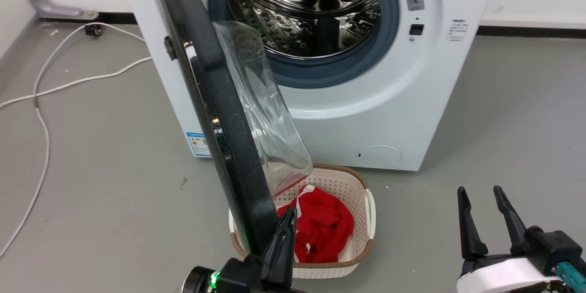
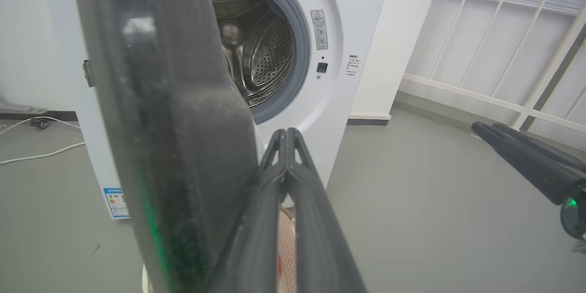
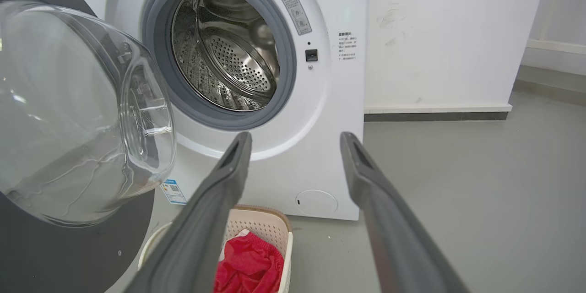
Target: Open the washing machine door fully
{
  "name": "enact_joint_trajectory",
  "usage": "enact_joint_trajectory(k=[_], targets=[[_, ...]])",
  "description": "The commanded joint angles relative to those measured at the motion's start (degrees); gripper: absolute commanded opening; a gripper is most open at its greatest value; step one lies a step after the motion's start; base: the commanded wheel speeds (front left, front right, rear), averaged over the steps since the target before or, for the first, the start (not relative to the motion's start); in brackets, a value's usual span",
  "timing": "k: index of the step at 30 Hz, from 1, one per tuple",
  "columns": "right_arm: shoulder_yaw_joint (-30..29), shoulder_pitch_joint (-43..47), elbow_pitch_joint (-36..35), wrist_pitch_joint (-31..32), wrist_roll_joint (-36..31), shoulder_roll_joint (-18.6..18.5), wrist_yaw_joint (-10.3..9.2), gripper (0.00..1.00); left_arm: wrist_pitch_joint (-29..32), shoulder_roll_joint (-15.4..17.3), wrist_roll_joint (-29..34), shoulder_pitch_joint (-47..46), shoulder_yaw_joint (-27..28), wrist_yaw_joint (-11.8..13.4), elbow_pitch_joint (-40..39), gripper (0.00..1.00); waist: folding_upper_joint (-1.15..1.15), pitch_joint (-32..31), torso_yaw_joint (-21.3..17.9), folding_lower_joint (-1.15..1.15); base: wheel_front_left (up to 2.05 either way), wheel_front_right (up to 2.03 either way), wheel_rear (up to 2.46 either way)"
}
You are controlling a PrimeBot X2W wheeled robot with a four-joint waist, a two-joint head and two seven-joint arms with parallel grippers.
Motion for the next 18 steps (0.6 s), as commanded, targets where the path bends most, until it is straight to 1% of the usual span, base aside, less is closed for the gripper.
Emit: enact_joint_trajectory(k=[1, 8, 18], targets=[[0.0, 0.5, -0.2, 0.0, 0.2, 0.1, -0.04, 1.0, 0.2, 0.6, 0.2, 0.9, 0.7, 0.6, -0.2, 0.0, 0.0, -0.3, 0.9, 0.0, 0.0, 0.0, 0.0], [0.1, 1.1, -0.8, 0.3, 0.4, 0.1, -0.05, 1.0, 1.0, 2.3, -0.1, 2.9, 1.7, 2.1, -2.0, 0.0, 0.0, -0.4, 4.5, 0.0, 0.0, 0.0, 0.0], [-0.8, 1.4, -1.5, 0.6, 0.4, 0.1, -0.04, 1.0, 0.6, 3.4, 0.4, 3.8, 3.2, 3.9, -4.3, 0.0, 0.0, 0.2, 10.3, 0.0, 0.0, 0.0, 0.0]])
